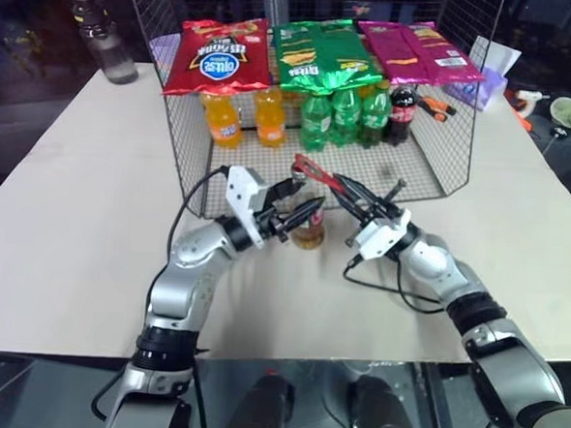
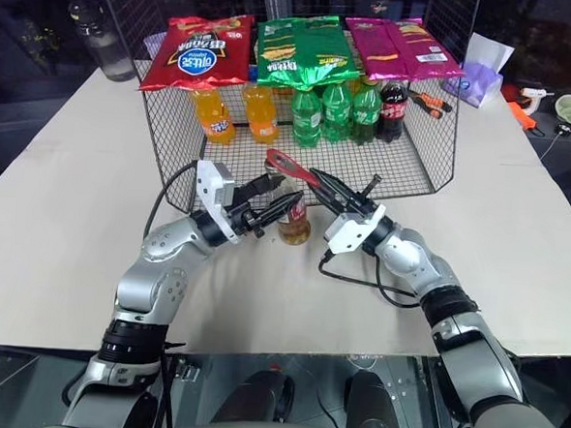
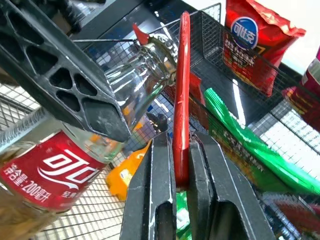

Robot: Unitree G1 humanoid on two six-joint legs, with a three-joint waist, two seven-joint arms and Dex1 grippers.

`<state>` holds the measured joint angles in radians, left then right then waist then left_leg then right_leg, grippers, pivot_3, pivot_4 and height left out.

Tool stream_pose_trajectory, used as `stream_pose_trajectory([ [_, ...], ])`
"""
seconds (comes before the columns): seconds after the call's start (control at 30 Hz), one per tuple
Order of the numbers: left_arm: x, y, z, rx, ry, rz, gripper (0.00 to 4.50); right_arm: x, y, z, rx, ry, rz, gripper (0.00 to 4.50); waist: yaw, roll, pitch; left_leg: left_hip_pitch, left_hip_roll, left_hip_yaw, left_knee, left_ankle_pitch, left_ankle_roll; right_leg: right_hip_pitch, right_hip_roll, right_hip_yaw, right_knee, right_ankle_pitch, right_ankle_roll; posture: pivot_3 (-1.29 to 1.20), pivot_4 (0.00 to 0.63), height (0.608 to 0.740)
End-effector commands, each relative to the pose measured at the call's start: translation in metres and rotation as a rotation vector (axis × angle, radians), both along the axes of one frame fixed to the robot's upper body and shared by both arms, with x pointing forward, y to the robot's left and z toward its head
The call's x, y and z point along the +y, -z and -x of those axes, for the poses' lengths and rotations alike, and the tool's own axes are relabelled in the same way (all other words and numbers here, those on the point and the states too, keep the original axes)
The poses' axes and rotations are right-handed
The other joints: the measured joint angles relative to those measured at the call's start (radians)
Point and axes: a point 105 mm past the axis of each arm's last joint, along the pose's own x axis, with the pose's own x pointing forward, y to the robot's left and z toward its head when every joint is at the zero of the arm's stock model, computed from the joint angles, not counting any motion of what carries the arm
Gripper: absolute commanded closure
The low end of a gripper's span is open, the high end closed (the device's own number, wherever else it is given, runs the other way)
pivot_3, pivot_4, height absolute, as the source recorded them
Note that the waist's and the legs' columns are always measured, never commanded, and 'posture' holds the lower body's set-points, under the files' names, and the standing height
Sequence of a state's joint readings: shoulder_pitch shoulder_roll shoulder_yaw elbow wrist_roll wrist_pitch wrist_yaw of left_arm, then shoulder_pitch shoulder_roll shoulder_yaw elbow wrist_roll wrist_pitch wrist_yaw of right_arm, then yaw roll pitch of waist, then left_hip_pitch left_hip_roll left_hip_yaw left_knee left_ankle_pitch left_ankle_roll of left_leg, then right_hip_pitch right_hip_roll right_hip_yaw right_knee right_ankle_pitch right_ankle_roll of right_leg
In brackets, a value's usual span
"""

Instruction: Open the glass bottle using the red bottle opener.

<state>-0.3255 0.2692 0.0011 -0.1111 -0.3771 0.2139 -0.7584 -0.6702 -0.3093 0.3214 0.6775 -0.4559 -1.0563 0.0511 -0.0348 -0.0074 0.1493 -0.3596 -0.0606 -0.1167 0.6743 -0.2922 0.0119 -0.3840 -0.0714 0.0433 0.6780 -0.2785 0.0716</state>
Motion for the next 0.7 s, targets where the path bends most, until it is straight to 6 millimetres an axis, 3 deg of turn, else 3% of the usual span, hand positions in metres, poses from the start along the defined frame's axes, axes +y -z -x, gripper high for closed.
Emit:
stream_pose_trajectory([
  [0.03,-0.025,-0.004,0.006,-0.019,0.092,-0.012,2.26,0.032,0.024,0.018,-0.052,-0.115,0.193,4.5,0.001,0.0,0.0,0.0,0.0,0.0,0.0,0.0,0.0,0.0,0.0,0.0,0.0,0.0,0.0,0.0,0.15,0.74],
  [0.5,-0.026,-0.003,0.004,-0.019,0.095,-0.017,2.26,0.005,-0.008,0.011,-0.29,-0.112,0.338,4.5,0.0,0.0,0.0,-0.001,0.0,0.0,-0.004,0.0,-0.001,-0.002,0.0,0.0,-0.004,0.0,0.0,0.0,0.15,0.74],
  [0.7,-0.026,-0.003,0.003,-0.019,0.094,-0.018,2.26,0.01,-0.016,0.013,-0.367,-0.151,0.407,4.5,0.0,0.0,0.0,-0.002,0.0,0.0,-0.006,0.0,-0.001,-0.002,-0.001,0.0,-0.006,0.0,0.0,0.0,0.15,0.74],
])
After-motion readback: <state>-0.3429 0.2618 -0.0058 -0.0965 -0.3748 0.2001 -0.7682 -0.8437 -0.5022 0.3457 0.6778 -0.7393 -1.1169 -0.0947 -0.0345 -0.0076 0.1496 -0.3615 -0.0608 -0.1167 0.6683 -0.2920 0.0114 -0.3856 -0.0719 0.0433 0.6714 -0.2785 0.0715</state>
